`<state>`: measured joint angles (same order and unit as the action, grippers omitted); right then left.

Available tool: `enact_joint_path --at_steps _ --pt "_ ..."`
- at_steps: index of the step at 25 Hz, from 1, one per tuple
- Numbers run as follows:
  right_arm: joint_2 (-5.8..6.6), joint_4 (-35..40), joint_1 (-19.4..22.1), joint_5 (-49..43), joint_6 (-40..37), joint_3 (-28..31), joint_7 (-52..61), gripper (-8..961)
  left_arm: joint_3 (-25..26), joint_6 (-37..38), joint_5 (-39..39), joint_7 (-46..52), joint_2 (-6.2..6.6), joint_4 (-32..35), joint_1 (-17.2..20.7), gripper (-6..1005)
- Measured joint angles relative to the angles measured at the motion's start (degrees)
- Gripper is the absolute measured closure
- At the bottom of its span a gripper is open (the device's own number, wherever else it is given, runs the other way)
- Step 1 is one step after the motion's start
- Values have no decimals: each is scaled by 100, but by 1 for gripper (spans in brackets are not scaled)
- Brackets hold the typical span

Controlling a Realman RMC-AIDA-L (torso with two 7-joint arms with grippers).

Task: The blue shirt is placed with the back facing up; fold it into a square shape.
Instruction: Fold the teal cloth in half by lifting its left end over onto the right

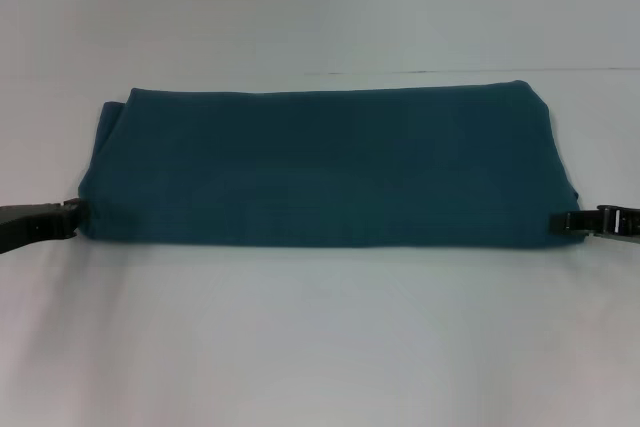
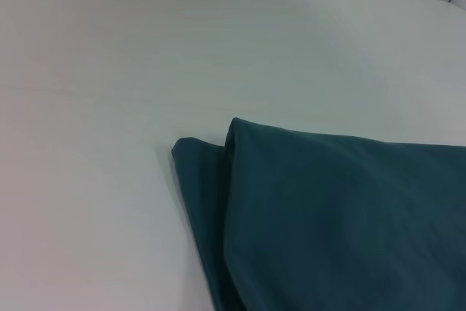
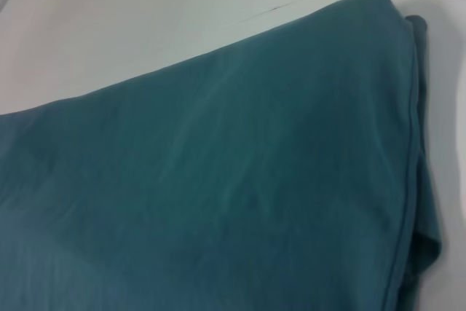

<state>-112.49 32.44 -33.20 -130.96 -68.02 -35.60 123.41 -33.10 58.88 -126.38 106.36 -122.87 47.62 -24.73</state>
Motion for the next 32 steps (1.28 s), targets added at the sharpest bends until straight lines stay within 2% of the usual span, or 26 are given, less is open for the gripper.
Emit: enact_joint_path --at_steps 1,3,14,25,32 --pt "6 1 0 0 0 0 -1 292 -2 0 0 3 0 -3 0 999" --pt "15 2 0 0 0 0 -1 547 -3 1 0 6 0 -11 0 999" --pt "17 8 36 12 9 55 -72 943 43 10 0 25 6 -11 -1 1000" --pt "-1 8 97 44 -54 71 -228 940 97 210 0 73 17 106 78 1000" --pt "-9 10 206 56 -154 236 -365 937 145 413 0 165 16 343 255 1000"
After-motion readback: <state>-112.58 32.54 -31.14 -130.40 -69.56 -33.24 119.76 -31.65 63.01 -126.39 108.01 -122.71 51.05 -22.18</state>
